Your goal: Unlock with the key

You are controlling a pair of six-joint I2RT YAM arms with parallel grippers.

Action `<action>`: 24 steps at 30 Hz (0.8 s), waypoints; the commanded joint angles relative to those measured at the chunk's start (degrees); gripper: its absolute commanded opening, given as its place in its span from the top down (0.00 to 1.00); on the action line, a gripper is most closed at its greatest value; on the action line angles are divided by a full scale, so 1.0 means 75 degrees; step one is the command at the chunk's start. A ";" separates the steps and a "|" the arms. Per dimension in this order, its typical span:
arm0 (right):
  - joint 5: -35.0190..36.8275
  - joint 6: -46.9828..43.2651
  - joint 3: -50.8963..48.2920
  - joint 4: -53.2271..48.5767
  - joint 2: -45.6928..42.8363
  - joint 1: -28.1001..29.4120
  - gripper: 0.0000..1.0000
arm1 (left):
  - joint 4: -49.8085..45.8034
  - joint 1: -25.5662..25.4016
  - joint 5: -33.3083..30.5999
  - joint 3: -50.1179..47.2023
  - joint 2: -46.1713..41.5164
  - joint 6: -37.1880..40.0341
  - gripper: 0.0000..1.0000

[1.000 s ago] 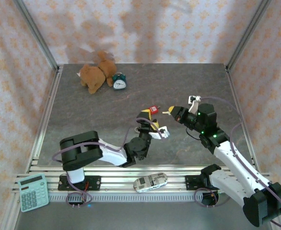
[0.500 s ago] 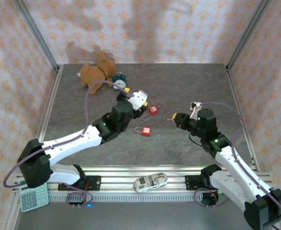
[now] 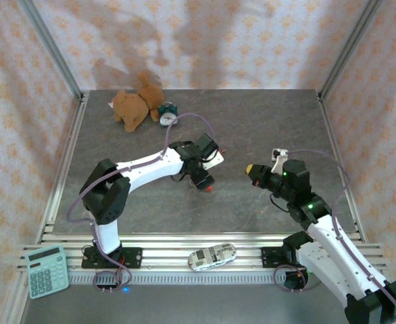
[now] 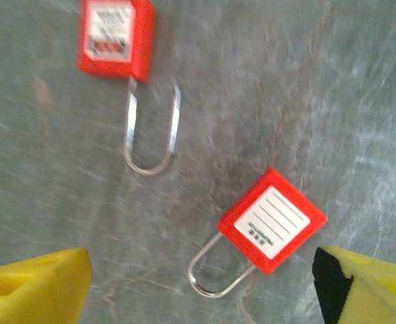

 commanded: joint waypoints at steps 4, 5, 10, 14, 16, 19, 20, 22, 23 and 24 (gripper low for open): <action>0.0040 -0.0015 -0.0170 -0.0065 -0.0163 0.0016 1.00 | 0.0477 0.0410 0.1425 -0.0429 -0.0105 -0.0703 0.12; 0.0024 -0.0004 -0.0161 -0.0061 -0.0162 0.0015 1.00 | 0.0552 0.0457 0.1548 -0.0473 -0.0076 -0.0757 0.12; -0.0007 0.0033 -0.0112 -0.0079 -0.0178 0.0023 1.00 | 0.0718 0.0581 0.2225 -0.0451 0.0211 -0.0957 0.12; -0.0033 0.0091 -0.0118 -0.0086 -0.0197 0.0016 1.00 | 0.0740 0.0597 0.2046 -0.0499 0.0401 -0.1024 0.13; -0.0041 0.0097 -0.0112 -0.0091 -0.0197 0.0018 1.00 | 0.0735 0.0595 0.2006 -0.0535 0.0460 -0.1089 0.13; -0.0028 0.0086 -0.0089 -0.0118 -0.0191 0.0020 1.00 | 0.0785 0.0593 0.1979 -0.0640 0.0498 -0.1190 0.14; -0.0030 0.0089 -0.0077 -0.0135 -0.0197 0.0020 1.00 | 0.0808 0.0595 0.1978 -0.0668 0.0498 -0.1232 0.14; -0.0016 0.0084 -0.0067 -0.0154 -0.0197 0.0020 1.00 | 0.0845 0.0603 0.1967 -0.0768 0.0435 -0.1335 0.15; -0.0008 0.0080 -0.0054 -0.0178 -0.0197 0.0014 1.00 | 0.0858 0.0597 0.1965 -0.0800 0.0397 -0.1381 0.16; -0.0013 0.0070 -0.0053 -0.0189 -0.0197 0.0015 1.00 | 0.0831 0.0594 0.1920 -0.0837 0.0353 -0.1445 0.16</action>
